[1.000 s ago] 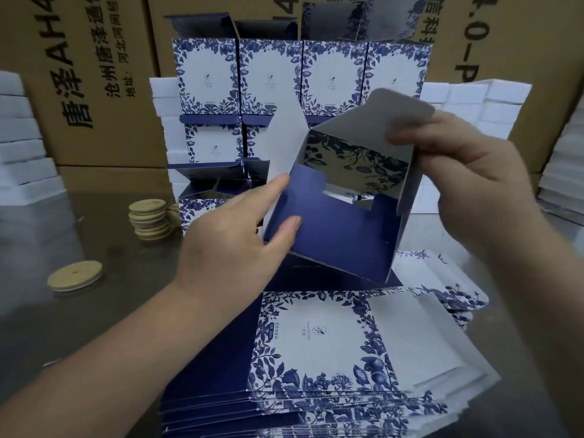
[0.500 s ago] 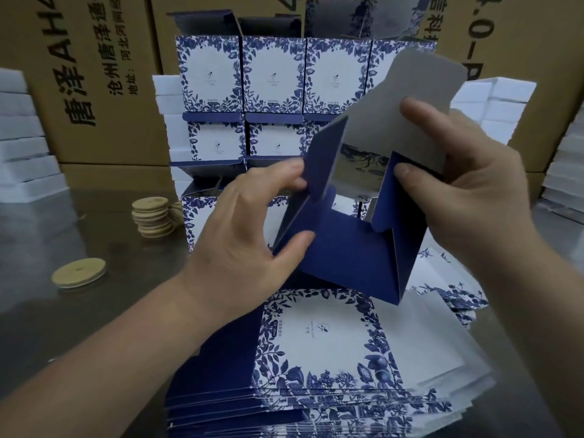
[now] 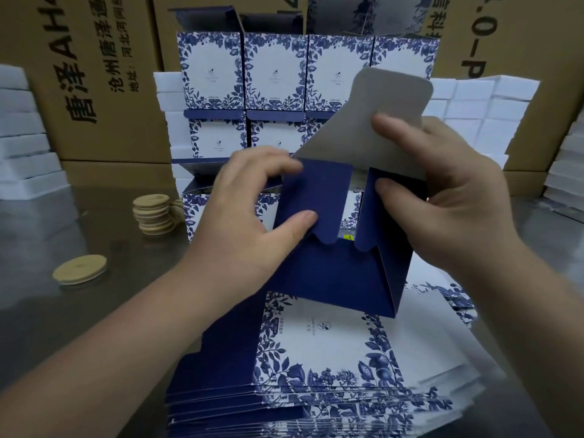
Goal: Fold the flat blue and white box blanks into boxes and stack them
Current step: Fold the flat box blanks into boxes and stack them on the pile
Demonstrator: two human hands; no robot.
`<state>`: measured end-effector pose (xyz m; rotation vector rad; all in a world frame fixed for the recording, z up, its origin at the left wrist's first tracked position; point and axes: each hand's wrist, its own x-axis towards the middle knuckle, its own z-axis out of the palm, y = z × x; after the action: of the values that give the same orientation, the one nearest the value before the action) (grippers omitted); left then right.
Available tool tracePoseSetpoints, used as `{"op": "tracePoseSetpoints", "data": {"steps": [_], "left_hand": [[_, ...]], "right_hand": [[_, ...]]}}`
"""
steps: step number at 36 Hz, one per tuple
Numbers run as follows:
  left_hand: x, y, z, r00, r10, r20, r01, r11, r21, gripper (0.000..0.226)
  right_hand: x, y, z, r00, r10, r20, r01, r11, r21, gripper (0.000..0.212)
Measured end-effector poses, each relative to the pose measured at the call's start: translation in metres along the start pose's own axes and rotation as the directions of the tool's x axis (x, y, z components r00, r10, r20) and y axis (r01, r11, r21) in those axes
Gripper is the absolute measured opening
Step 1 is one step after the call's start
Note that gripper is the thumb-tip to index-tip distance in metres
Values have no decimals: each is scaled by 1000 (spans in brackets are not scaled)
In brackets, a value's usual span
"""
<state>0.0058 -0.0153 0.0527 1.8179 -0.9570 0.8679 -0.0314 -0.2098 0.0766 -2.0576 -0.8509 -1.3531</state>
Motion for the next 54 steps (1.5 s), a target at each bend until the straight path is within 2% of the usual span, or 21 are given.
{"op": "tracePoseSetpoints", "data": {"steps": [3,5,7,11,14,23,26,28,30,34,37,40,43,47,50,54], "left_hand": [[1,-2,1,984,-162,77,177,945,-274,53],[0,-4,2,982,-153,115,187,886,-425,54],[-1,-3,3,990,-76,120,126,866,-484,50],[-1,0,4,991,-13,134,69,902,-426,42],[0,1,3,984,-65,166,119,931,-345,34],[-1,1,-1,991,-57,123,82,975,-207,42],[-1,1,-3,991,-60,115,84,974,-209,42],[0,1,-5,992,-62,110,84,973,-213,39],[1,1,-7,992,-70,100,91,969,-228,39],[0,1,-7,993,-79,92,99,967,-236,40],[0,-1,-6,989,-105,100,125,967,-222,43],[-2,-1,-3,990,-90,108,112,969,-222,49],[-7,-2,4,994,-57,94,76,973,-216,60],[-11,-3,10,995,-78,70,94,955,-282,58],[-12,-3,12,995,-98,34,103,944,-314,52],[-10,1,14,983,-181,0,166,900,-403,51]], "right_hand": [[-1,-1,1,1000,-25,5,25,1000,-10,65],[-1,-2,1,999,-34,15,34,999,2,65],[-1,-3,2,999,-43,29,43,999,11,65],[0,-5,3,998,-49,43,48,999,20,65],[0,-7,3,998,-46,39,45,999,25,64],[2,-4,4,999,-41,4,41,998,55,58],[2,-5,7,999,4,-54,1,996,90,74],[0,-5,8,986,134,-102,-120,984,134,80],[1,-5,8,941,325,-92,-300,929,216,83],[4,-3,10,808,587,55,-571,755,321,83],[2,0,15,732,663,161,-657,622,427,83],[0,-1,18,708,683,180,-668,565,484,68],[-1,-2,19,707,687,168,-674,581,456,65],[-3,-9,21,698,697,164,-675,563,477,58],[-3,-13,23,717,680,154,-649,570,504,54],[-2,-14,23,779,618,107,-579,643,501,47]]}}
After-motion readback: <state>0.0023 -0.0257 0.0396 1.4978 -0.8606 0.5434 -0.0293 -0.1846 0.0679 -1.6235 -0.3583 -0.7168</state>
